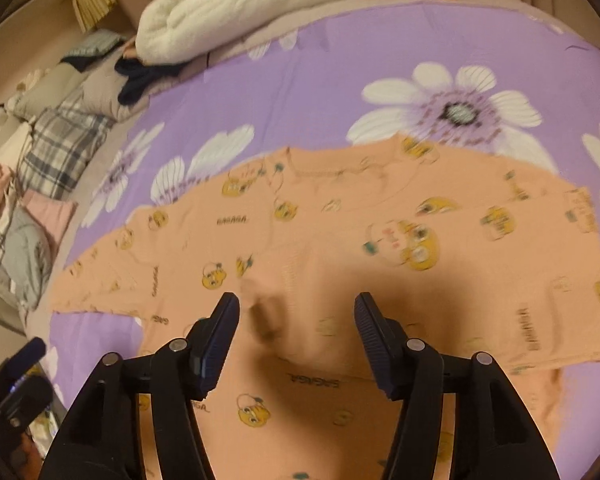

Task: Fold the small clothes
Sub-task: 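Carry the sleeve across the onesie body and open the right gripper, then grasp the other sleeve cuff with the left gripper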

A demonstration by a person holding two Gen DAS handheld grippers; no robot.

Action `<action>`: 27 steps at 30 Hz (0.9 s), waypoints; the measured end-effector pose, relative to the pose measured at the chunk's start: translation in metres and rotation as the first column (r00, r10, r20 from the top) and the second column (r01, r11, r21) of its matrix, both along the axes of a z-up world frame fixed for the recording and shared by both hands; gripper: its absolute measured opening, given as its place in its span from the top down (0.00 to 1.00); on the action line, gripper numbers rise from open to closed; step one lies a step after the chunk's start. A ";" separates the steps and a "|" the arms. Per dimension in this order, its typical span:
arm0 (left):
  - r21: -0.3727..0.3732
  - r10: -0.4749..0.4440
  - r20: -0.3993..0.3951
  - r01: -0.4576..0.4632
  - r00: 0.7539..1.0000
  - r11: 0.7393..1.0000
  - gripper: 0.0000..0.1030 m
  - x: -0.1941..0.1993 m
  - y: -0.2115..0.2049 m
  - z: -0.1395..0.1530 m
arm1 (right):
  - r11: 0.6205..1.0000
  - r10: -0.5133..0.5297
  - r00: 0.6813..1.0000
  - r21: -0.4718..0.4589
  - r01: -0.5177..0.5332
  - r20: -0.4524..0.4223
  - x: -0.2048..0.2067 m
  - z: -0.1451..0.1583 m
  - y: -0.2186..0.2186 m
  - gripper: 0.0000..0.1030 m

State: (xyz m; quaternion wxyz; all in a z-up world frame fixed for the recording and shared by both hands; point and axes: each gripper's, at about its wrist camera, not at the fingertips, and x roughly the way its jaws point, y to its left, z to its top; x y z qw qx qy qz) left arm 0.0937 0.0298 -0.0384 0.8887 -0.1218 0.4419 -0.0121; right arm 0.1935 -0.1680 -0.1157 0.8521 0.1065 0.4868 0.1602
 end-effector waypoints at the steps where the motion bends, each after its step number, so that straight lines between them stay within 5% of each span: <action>1: -0.005 -0.006 0.003 0.006 1.000 1.000 0.01 0.002 -0.002 0.001 | 1.000 -0.018 1.000 0.002 0.018 0.013 -0.002 0.006 -0.007 0.41; 11: -0.142 -0.131 0.011 0.131 0.991 0.981 0.03 0.042 -0.036 -0.011 | 0.959 -0.282 0.954 0.011 0.282 0.104 -0.036 0.030 -0.091 0.35; 22: -0.247 -0.223 -0.087 0.196 0.971 0.949 0.25 0.093 -0.078 -0.076 | 0.919 -0.393 0.919 -0.002 0.394 0.033 -0.052 -0.002 -0.133 0.35; 27: -0.232 -0.204 -0.083 0.180 0.975 0.956 0.47 0.096 -0.084 -0.092 | 0.917 -0.399 0.916 -0.005 0.400 0.024 -0.055 -0.010 -0.138 0.35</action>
